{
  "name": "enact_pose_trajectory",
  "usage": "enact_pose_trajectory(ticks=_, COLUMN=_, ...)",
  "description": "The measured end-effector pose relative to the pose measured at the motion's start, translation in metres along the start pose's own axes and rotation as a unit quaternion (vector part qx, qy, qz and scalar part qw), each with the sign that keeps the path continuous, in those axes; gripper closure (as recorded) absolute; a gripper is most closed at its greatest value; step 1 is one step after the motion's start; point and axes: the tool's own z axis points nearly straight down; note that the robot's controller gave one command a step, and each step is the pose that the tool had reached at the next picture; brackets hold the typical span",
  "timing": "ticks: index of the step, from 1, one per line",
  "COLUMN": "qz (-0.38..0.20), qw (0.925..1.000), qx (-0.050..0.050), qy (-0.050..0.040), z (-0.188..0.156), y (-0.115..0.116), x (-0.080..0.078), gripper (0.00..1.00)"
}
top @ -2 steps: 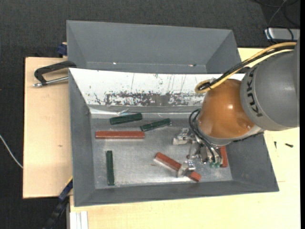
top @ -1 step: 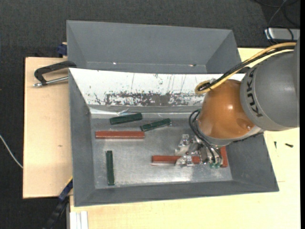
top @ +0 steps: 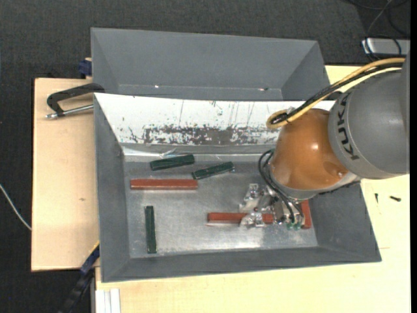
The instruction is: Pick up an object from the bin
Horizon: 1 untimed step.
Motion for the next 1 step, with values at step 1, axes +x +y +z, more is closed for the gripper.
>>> enact_pose_trajectory(ticks=1, qz=-0.032, qw=0.9995, qx=0.000, qy=-0.0002, z=-0.1307, y=-0.0207, x=-0.0049, gripper=1.00)
